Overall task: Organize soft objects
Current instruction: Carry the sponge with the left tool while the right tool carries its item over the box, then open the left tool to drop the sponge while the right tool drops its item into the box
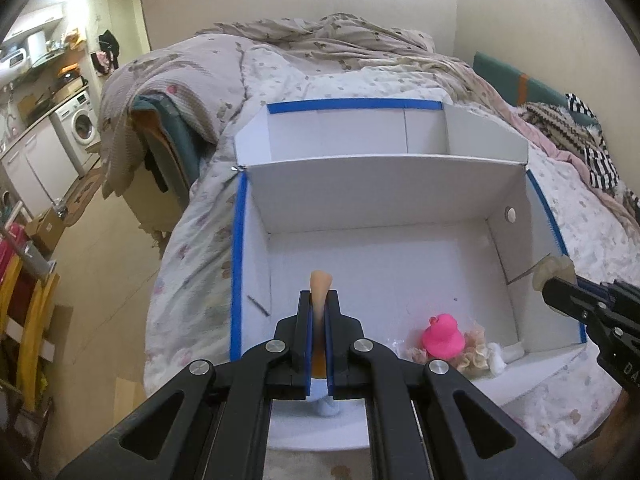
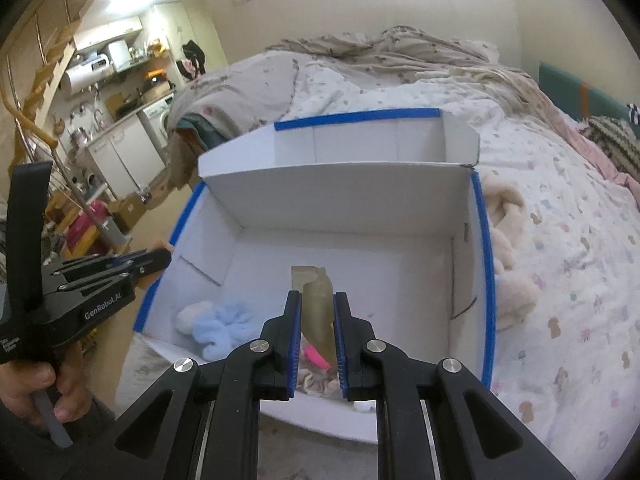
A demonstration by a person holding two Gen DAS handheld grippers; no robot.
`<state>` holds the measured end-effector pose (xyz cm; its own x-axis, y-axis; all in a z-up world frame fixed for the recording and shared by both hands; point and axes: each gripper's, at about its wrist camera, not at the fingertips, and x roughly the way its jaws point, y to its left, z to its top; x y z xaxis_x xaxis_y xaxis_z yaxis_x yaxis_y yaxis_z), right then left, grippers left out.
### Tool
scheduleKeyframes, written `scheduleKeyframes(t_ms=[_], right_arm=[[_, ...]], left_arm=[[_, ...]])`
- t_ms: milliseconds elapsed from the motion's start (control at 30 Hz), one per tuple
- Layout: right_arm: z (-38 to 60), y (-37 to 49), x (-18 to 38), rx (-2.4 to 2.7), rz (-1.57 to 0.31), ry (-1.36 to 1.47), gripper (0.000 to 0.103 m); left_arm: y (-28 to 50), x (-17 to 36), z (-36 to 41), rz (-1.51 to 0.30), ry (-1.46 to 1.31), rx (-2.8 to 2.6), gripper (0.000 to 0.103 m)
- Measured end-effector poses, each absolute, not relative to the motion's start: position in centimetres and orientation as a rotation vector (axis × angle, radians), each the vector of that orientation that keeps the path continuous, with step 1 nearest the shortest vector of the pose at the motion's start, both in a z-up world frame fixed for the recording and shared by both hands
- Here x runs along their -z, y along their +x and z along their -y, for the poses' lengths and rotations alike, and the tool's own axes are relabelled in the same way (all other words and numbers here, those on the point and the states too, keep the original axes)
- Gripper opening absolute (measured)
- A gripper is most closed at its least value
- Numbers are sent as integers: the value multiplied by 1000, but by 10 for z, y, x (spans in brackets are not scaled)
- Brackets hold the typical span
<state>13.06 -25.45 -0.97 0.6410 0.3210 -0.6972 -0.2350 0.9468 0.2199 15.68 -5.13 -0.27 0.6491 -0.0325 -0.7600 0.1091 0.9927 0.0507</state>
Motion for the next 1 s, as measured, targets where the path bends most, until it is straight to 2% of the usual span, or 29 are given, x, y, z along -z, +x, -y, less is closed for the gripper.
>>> scheduleKeyframes(t_ms=[433, 800, 1000], right_arm=[[244, 162, 64, -257, -1023, 148, 17], [246, 163, 80, -241, -1082, 161, 21], [249, 163, 80, -243, -1079, 178, 21]], left_arm=[[188, 54, 57, -947, 82, 118, 6], [197, 67, 63, -976, 57, 155, 7], [195, 69, 64, -983, 48, 153, 17]])
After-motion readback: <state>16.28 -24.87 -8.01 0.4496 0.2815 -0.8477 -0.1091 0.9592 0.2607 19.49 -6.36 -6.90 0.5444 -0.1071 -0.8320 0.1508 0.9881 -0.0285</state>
